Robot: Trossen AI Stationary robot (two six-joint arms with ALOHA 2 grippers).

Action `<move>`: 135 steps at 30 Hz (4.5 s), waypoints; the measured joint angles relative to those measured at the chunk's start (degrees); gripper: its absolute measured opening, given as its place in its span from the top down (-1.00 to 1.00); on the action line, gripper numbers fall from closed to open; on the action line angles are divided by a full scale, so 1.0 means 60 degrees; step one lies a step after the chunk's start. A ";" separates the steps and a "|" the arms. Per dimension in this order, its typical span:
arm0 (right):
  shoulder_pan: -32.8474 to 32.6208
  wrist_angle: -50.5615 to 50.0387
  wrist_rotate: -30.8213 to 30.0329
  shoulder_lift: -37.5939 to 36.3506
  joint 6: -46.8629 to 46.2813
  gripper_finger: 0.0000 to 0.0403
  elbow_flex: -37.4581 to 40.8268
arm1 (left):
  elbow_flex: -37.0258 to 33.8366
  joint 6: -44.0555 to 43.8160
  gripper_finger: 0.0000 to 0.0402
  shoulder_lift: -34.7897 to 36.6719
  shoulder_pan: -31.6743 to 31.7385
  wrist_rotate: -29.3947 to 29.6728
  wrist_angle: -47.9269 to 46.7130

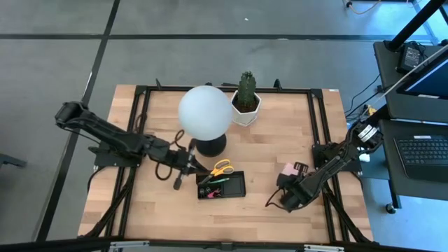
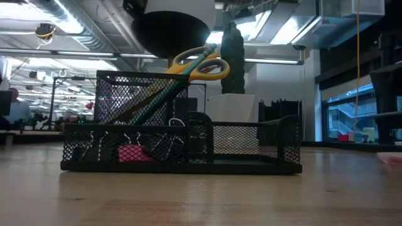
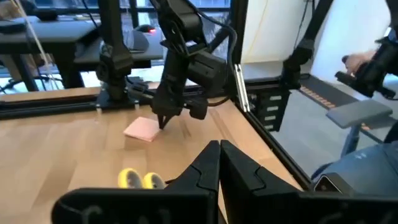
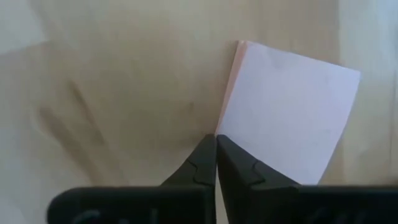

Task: Pick and place office supplies into organizer
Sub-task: Put the pink sticky notes into the desk organizer

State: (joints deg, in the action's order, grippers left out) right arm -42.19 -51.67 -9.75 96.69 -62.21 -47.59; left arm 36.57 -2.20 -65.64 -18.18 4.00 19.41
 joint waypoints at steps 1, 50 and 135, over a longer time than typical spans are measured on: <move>0.0000 0.0011 -0.0005 0.0007 0.0332 0.92 -0.0058 | 0.0132 0.0000 0.98 -0.0153 -0.0058 0.0027 -0.0038; -0.0027 0.2701 -0.2604 0.0354 1.3201 0.92 -0.0147 | 0.9823 0.3032 0.98 -0.8445 -0.1253 0.4013 -0.7084; -0.0398 0.2667 -0.2462 0.0370 1.1115 0.92 -0.0147 | 1.1013 0.2940 0.22 -1.1789 -0.0382 0.3674 -0.4231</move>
State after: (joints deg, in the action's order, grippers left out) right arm -44.58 -35.66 -24.52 98.91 4.48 -48.47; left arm 102.65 15.44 -136.38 -20.47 26.04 -5.98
